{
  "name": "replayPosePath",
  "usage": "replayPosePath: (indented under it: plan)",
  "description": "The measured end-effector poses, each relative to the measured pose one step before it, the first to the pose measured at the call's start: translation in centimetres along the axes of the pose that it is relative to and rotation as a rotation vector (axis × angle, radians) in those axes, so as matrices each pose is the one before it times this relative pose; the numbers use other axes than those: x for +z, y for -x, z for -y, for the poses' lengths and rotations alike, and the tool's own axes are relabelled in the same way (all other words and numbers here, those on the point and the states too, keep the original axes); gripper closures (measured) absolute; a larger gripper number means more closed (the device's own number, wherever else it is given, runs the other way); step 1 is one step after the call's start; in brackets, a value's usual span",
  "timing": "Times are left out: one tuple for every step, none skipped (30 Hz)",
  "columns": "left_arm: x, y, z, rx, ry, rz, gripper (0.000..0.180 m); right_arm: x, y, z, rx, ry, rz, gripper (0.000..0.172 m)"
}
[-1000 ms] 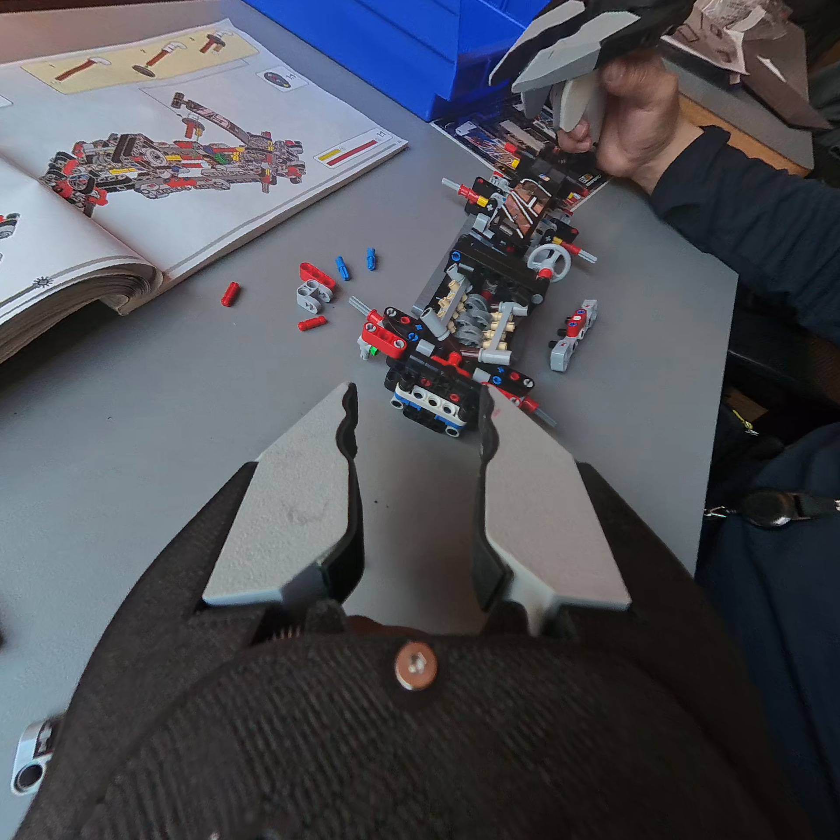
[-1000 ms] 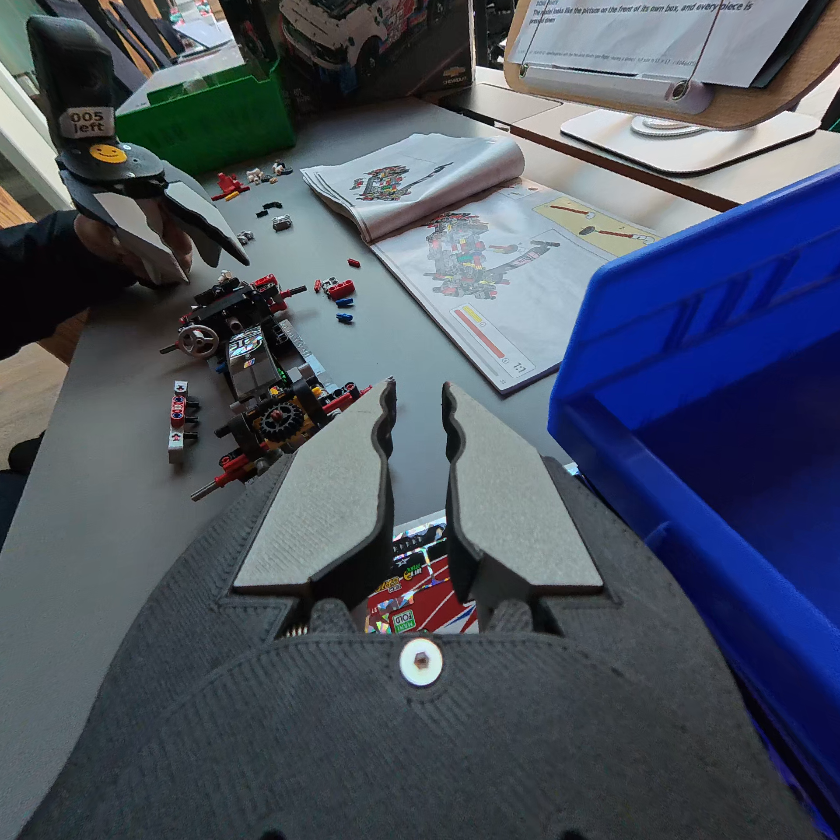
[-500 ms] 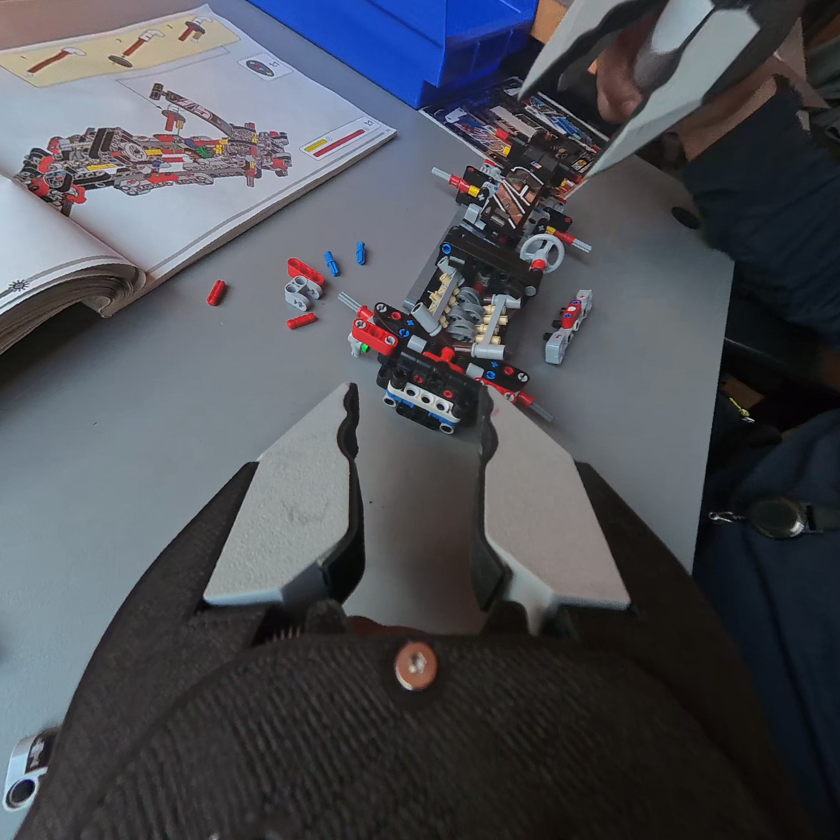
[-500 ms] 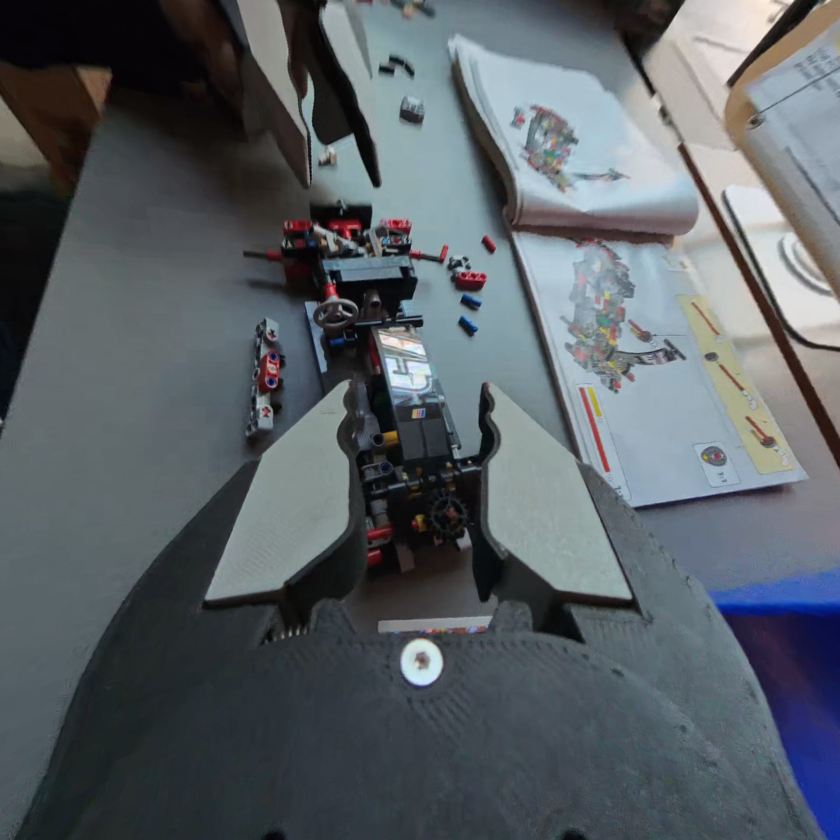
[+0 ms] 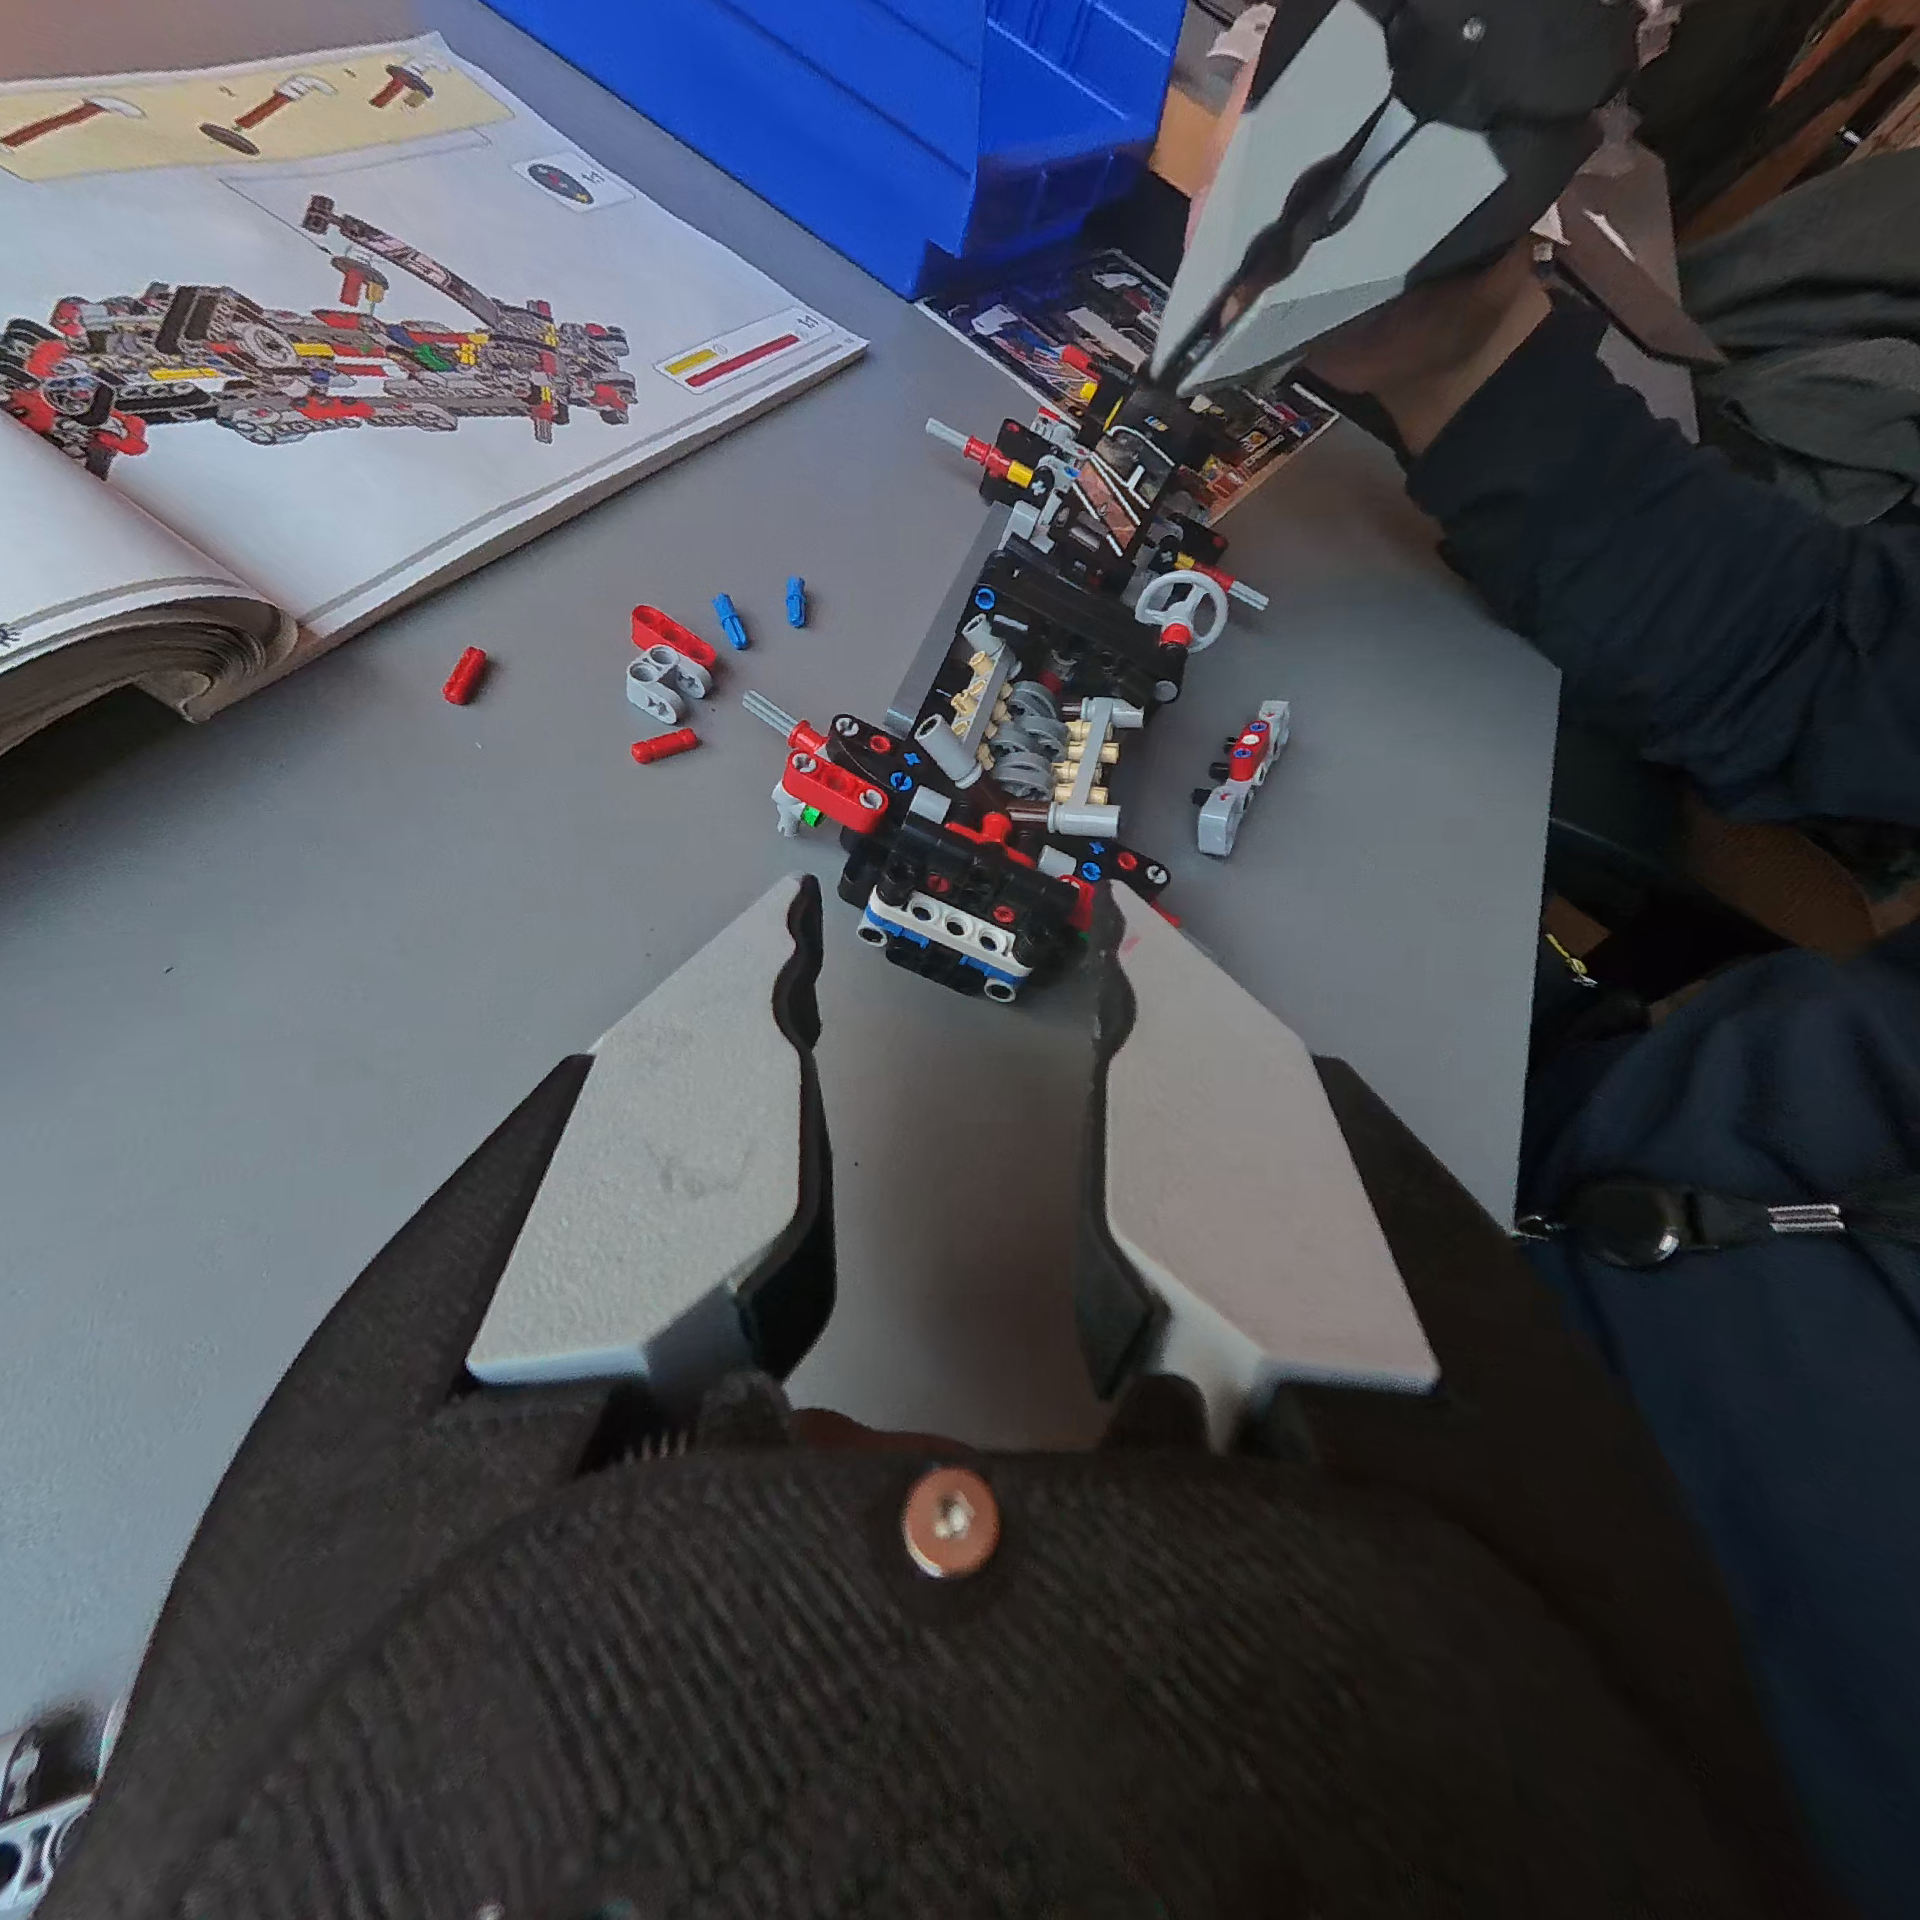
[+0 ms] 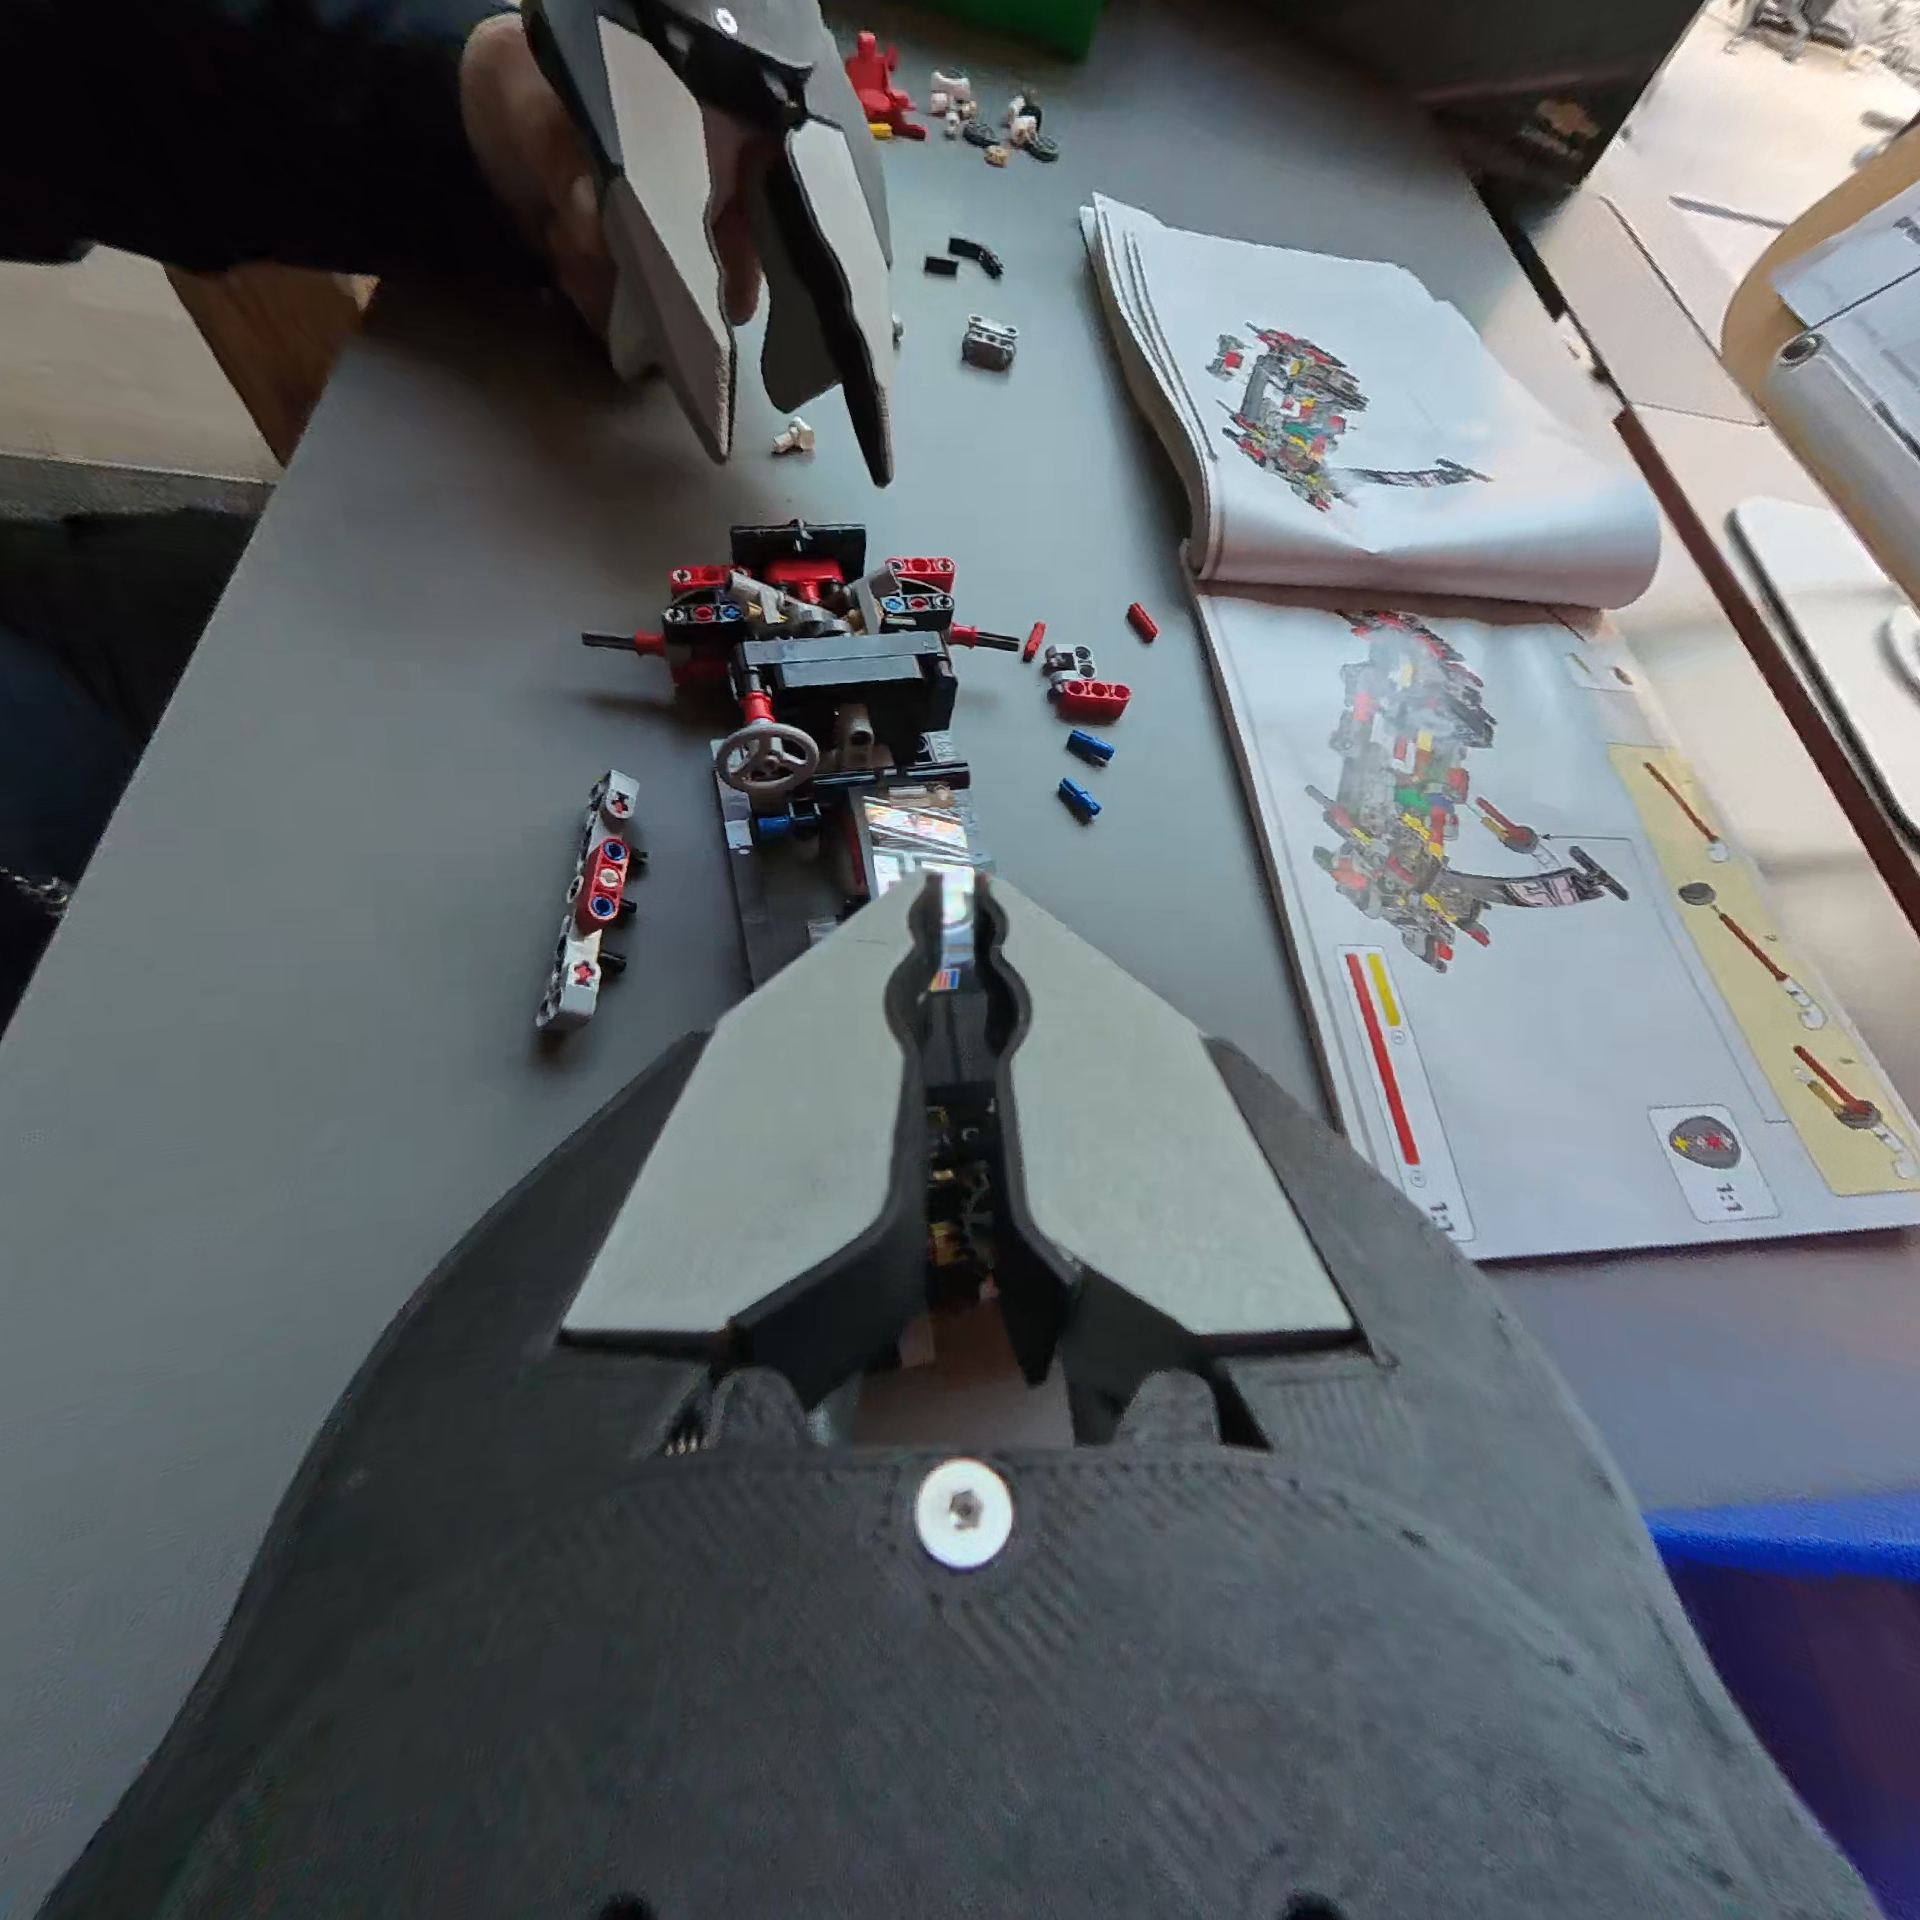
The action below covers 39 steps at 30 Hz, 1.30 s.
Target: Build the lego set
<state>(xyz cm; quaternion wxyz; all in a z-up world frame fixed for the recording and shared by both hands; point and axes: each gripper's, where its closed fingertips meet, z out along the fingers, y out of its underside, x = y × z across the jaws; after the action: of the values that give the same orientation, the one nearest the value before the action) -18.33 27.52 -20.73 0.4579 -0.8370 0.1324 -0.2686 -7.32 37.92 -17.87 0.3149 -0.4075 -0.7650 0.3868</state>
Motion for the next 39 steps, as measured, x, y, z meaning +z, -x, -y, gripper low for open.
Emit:
replayPosePath:
  plan:
    - [0.045, -0.032, -0.046, -0.0004, 0.0038, -0.0030, 0.130, -0.114, -0.343, 0.086, 0.0053, 0.0031, -0.0208, 0.148]
    - [0.042, -0.017, -0.050, 0.0008, 0.0043, -0.0009, 0.130, -0.017, -0.287, 0.159, -0.0016, 0.0043, -0.0226, 0.124]
    - [0.042, -0.017, -0.047, 0.0019, 0.0043, 0.0003, 0.130, 0.049, 0.020, 0.266, -0.0040, 0.0010, -0.0039, 0.116]
    - [0.049, -0.012, -0.063, 0.0020, 0.0048, 0.0010, 0.130, 0.152, 0.233, 0.198, -0.0054, 0.0101, 0.0106, 0.119]
    - [0.051, -0.028, -0.048, 0.0020, 0.0048, -0.0002, 0.130, 0.309, 0.408, -0.046, -0.0114, 0.0294, 0.0216, 0.123]
    - [0.055, -0.021, -0.071, 0.0009, 0.0057, -0.0006, 0.130, 0.430, 0.500, -0.272, -0.0217, 0.0454, 0.0247, 0.132]
    - [0.068, 0.000, -0.073, 0.0000, 0.0065, -0.0005, 0.130, 0.510, 0.276, -0.397, -0.0269, 0.0508, 0.0097, 0.139]
    - [0.068, -0.023, -0.075, 0.0003, 0.0063, -0.0014, 0.130, 0.551, -0.030, -0.530, -0.0253, 0.0558, -0.0084, 0.138]
    - [0.051, -0.029, -0.065, 0.0013, 0.0053, -0.0019, 0.130, 0.502, -0.108, -0.607, -0.0202, 0.0562, -0.0094, 0.138]
    - [0.044, -0.036, -0.057, 0.0013, 0.0046, -0.0009, 0.130, 0.269, 0.030, -0.318, -0.0081, 0.0356, 0.0038, 0.143]
    - [0.033, -0.025, -0.031, 0.0016, 0.0029, -0.0009, 0.130, -0.016, 0.067, 0.106, 0.0002, 0.0021, 0.0112, 0.148]
    - [0.015, -0.035, -0.022, 0.0018, 0.0021, -0.0015, 0.130, -0.121, -0.095, 0.165, 0.0002, -0.0086, -0.0010, 0.149]
    - [0.025, -0.071, -0.033, 0.0019, 0.0022, -0.0037, 0.130, -0.091, -0.024, 0.046, 0.0011, -0.0096, 0.0019, 0.149]
    - [0.019, -0.049, -0.028, 0.0014, 0.0023, -0.0034, 0.130, -0.031, 0.055, -0.081, 0.0038, -0.0064, 0.0074, 0.149]
    - [0.038, -0.063, -0.027, 0.0011, 0.0031, -0.0038, 0.130, -0.025, 0.088, -0.150, 0.0047, -0.0017, 0.0099, 0.148]
    - [0.039, -0.036, -0.056, 0.0005, 0.0044, -0.0030, 0.130, -0.102, -0.021, 0.000, 0.0054, -0.0085, 0.0035, 0.149]
    - [0.046, -0.041, -0.060, 0.0005, 0.0051, -0.0031, 0.130, -0.176, -0.067, 0.162, 0.0031, -0.0184, 0.0002, 0.149]
    - [0.056, -0.094, -0.068, 0.0022, 0.0054, -0.0058, 0.131, -0.230, -0.076, 0.250, 0.0019, -0.0253, 0.0007, 0.149]
    - [0.041, -0.155, -0.046, 0.0056, 0.0044, -0.0089, 0.131, -0.252, -0.046, 0.284, 0.0041, -0.0304, 0.0045, 0.149]
    - [0.033, -0.124, -0.036, 0.0061, 0.0031, -0.0051, 0.130, -0.251, -0.071, 0.291, 0.0098, -0.0328, 0.0047, 0.149]
    - [0.029, -0.096, -0.039, 0.0062, 0.0029, -0.0028, 0.131, -0.221, 0.037, 0.223, 0.0130, -0.0277, 0.0130, 0.149]
    - [0.030, -0.049, -0.035, 0.0052, 0.0027, 0.0011, 0.131, -0.169, 0.071, 0.110, 0.0115, -0.0192, 0.0145, 0.149]
    - [0.041, 0.084, -0.036, 0.0015, 0.0036, 0.0078, 0.132, -0.125, 0.075, 0.064, 0.0061, -0.0138, 0.0105, 0.149]
    - [0.058, 0.100, -0.066, -0.0004, 0.0059, 0.0090, 0.133, -0.081, 0.082, 0.012, 0.0005, -0.0074, 0.0075, 0.149]
    - [0.052, -0.010, -0.081, 0.0033, 0.0059, 0.0016, 0.133, -0.012, 0.075, -0.040, -0.0030, 0.0003, 0.0034, 0.149]
    - [0.011, -0.092, -0.018, 0.0071, 0.0019, -0.0018, 0.133, 0.031, -0.029, -0.045, -0.0044, 0.0050, -0.0046, 0.149]
    - [-0.038, -0.034, 0.046, 0.0072, -0.0045, 0.0032, 0.133, 0.039, -0.049, -0.032, -0.0045, 0.0089, -0.0066, 0.149]
    - [-0.077, 0.026, 0.101, 0.0054, -0.0082, 0.0072, 0.133, 0.076, 0.033, -0.046, -0.0066, 0.0124, -0.0033, 0.149]
    - [-0.121, -0.036, 0.124, 0.0059, -0.0114, 0.0017, 0.134, 0.094, 0.008, -0.041, -0.0093, 0.0133, -0.0058, 0.149]
    - [-0.166, -0.054, 0.203, 0.0055, -0.0168, 0.0004, 0.134, 0.128, -0.024, -0.039, -0.0089, 0.0133, -0.0063, 0.149]
    - [-0.215, -0.003, 0.265, 0.0021, -0.0220, 0.0013, 0.134, 0.152, 0.044, -0.089, -0.0068, 0.0171, -0.0010, 0.149]
    - [-0.227, 0.065, 0.335, -0.0035, -0.0263, 0.0013, 0.134, 0.169, 0.102, -0.135, -0.0051, 0.0194, 0.0017, 0.149]
    - [-0.237, 0.052, 0.326, -0.0093, -0.0262, -0.0044, 0.134, 0.177, 0.044, -0.103, -0.0050, 0.0156, -0.0033, 0.149]
    - [-0.239, 0.083, 0.309, -0.0150, -0.0248, -0.0059, 0.134, 0.109, 0.054, -0.057, -0.0052, 0.0076, -0.0028, 0.149]
    - [-0.235, 0.279, 0.246, -0.0175, -0.0212, 0.0078, 0.134, 0.053, 0.054, -0.032, -0.0013, 0.0030, -0.0011, 0.148]
    - [-0.181, 0.306, 0.210, -0.0057, -0.0176, 0.0217, 0.134, -0.052, -0.058, 0.017, 0.0013, -0.0020, -0.0035, 0.148]
    - [-0.108, 0.120, 0.098, 0.0134, -0.0093, 0.0224, 0.136, -0.116, -0.085, 0.077, 0.0067, -0.0086, -0.0018, 0.147]
    - [0.001, 0.052, -0.077, 0.0248, 0.0041, 0.0281, 0.137, -0.167, -0.111, 0.113, 0.0129, -0.0157, 0.0010, 0.145]
    - [0.086, 0.020, -0.188, 0.0299, 0.0125, 0.0287, 0.136, -0.206, -0.150, 0.139, 0.0180, -0.0196, 0.0012, 0.144]
